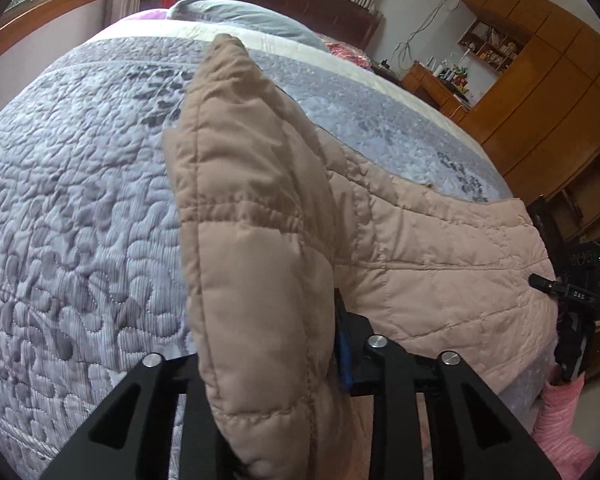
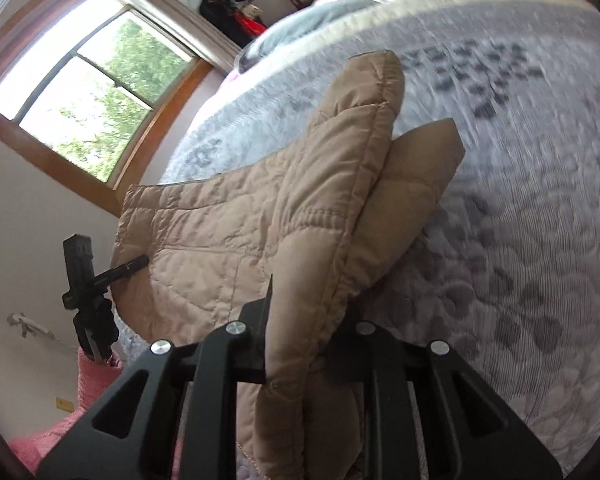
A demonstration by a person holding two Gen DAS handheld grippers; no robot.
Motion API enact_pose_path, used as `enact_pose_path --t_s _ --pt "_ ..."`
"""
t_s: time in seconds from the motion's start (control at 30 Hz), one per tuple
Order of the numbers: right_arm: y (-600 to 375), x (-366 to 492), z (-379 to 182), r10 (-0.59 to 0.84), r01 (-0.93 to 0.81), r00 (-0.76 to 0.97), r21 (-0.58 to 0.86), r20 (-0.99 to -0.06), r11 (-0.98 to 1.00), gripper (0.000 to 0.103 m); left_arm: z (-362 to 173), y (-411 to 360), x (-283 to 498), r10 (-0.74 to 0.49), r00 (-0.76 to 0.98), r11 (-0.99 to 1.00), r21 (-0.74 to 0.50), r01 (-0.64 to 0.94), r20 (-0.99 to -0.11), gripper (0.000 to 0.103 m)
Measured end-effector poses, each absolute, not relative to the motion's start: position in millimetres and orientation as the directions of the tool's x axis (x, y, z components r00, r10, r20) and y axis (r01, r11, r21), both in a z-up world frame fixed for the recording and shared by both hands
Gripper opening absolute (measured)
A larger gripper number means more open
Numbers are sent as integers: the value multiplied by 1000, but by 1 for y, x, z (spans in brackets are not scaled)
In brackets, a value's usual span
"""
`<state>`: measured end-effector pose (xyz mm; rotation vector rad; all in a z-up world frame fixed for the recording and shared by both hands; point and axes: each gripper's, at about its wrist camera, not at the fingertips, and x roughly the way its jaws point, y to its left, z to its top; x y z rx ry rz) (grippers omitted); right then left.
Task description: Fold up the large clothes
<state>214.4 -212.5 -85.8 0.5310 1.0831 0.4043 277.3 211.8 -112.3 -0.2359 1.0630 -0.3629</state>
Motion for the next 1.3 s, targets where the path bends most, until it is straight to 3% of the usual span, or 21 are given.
enact_pose_path --t_s 0.17,0.37,0.5,0.57,0.63,0.67,0.8,0.9,1.07,1.3 --pt "-223 211 -127 557 25 391 614 -732 789 25 -151 216 285 -407 428 913 -370 172 -807 53" --pt "-224 209 -147 585 46 403 654 -704 755 29 -152 197 277 -338 488 940 -267 211 -805 56" --pt "-227 212 -149 593 60 405 668 -695 742 33 -152 203 275 -360 483 933 -302 197 -798 56" --pt "-234 209 -147 576 66 404 651 -711 756 42 -149 209 275 -371 470 928 -330 171 -801 57" --pt "-236 207 -136 502 84 417 582 -758 809 50 -139 218 270 -321 481 946 -304 114 -816 64" --pt "-237 201 -125 439 89 433 522 -787 848 50 -133 224 267 -281 498 957 -275 89 -820 68" --pt "-228 174 -80 250 77 502 331 -828 941 47 -93 240 240 -120 597 990 -142 10 -794 67" --pt "-213 154 -55 207 24 536 260 -819 965 43 -75 226 215 6 641 1000 -3 -13 -768 67" --pt "-174 135 -43 299 -126 505 273 -810 954 36 -70 187 191 -44 666 998 4 70 -744 67" --pt "-156 137 -66 259 -112 451 234 -854 966 36 -93 167 193 -40 645 997 15 80 -763 67"
